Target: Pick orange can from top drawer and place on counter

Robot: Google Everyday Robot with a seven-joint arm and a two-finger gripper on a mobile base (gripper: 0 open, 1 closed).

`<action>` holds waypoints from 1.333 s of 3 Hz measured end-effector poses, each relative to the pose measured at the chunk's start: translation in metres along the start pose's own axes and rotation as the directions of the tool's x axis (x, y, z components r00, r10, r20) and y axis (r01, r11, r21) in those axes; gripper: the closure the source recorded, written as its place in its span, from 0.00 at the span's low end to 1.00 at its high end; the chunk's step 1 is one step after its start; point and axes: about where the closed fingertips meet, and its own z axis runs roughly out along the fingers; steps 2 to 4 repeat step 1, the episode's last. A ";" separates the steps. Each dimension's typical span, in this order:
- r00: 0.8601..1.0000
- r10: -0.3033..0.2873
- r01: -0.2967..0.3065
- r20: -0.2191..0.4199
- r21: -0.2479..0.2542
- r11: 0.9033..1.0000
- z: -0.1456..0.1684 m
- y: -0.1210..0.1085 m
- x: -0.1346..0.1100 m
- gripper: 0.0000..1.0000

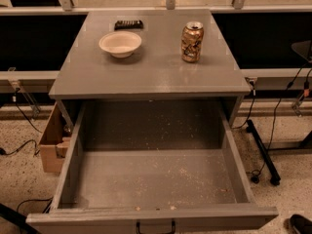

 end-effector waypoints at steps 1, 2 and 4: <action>0.968 0.010 0.005 -0.249 0.057 0.998 -0.070 0.010 0.050 0.00; 0.968 0.010 0.005 -0.249 0.057 0.998 -0.070 0.010 0.050 0.00; 0.968 0.010 0.005 -0.249 0.057 0.998 -0.070 0.010 0.050 0.00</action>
Offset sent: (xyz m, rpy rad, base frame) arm 0.0000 0.0000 0.0000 0.0000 0.0000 0.0000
